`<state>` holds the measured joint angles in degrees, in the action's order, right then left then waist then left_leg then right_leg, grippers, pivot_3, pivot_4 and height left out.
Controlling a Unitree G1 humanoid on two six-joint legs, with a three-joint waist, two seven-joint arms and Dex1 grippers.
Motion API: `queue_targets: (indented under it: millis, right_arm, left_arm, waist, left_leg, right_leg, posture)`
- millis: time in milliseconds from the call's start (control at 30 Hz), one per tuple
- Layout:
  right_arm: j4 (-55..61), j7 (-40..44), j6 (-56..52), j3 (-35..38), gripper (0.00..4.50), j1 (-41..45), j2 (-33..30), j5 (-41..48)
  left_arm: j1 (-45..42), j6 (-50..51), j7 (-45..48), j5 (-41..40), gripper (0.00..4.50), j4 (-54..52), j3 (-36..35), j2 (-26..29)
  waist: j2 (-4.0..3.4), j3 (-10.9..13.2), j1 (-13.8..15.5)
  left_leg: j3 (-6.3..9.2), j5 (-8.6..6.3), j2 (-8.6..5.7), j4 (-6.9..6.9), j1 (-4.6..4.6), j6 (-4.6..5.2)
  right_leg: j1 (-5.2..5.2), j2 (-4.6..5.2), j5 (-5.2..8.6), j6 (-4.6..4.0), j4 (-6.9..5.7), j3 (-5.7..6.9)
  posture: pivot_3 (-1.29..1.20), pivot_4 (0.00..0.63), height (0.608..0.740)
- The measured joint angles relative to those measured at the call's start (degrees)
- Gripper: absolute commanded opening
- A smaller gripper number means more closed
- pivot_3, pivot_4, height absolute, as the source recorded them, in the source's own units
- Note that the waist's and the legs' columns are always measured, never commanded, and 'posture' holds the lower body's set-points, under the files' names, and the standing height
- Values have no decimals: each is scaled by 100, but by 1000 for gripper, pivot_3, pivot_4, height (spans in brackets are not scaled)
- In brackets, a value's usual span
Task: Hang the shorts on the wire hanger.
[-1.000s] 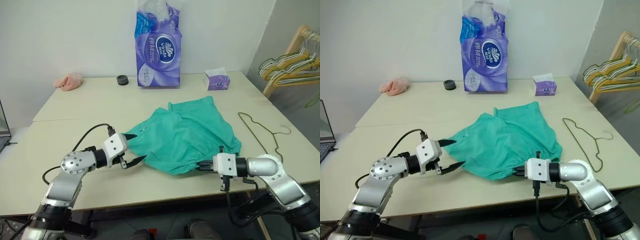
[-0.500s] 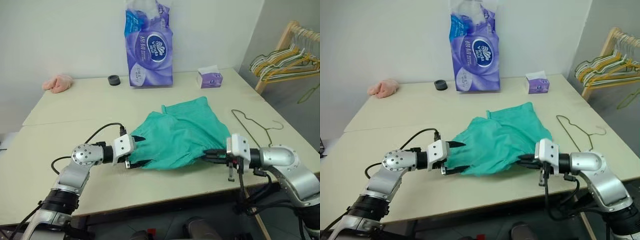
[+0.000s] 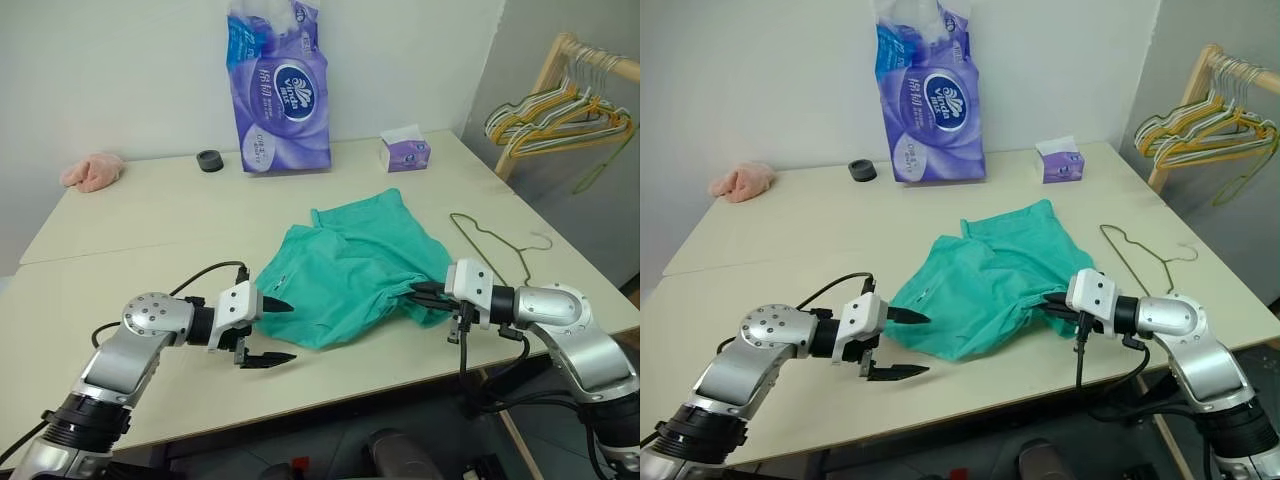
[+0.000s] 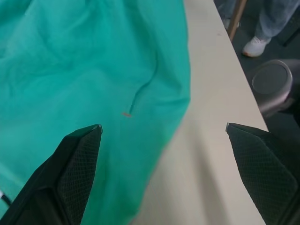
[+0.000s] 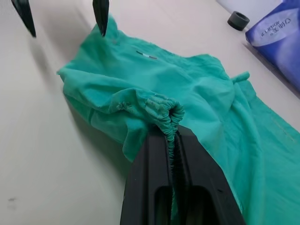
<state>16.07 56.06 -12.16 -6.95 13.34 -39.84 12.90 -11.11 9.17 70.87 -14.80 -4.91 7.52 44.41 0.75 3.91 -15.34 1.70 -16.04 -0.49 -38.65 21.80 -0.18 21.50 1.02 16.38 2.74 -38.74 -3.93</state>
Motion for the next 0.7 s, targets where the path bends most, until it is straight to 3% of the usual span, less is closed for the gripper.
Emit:
queue_targets:
  millis: [367, 700]
  right_arm:
    - [656, 19, -999, 136, 31, 121, 46, 875]
    - [589, 356, -935, 414, 31, -86, -524, 1040]
  left_arm:
    - [-227, -878, -387, 724, 4500, 457, 355, -417]
    - [-655, -1557, -633, 1103, 4500, 1488, 335, -361]
  waist:
    - [2, 3, -40]
    - [4, 4, -65]
  left_leg:
    - [1, -1, 1, 0, 1, 0]
    - [0, -1, 1, 1, 2, 1]
  right_leg:
    - [2, 0, -2, -2, 0, 1]
    - [3, -1, 1, 1, 1, 2]
  posture:
    - [-350, 40, 740]
    - [-357, 38, 740]
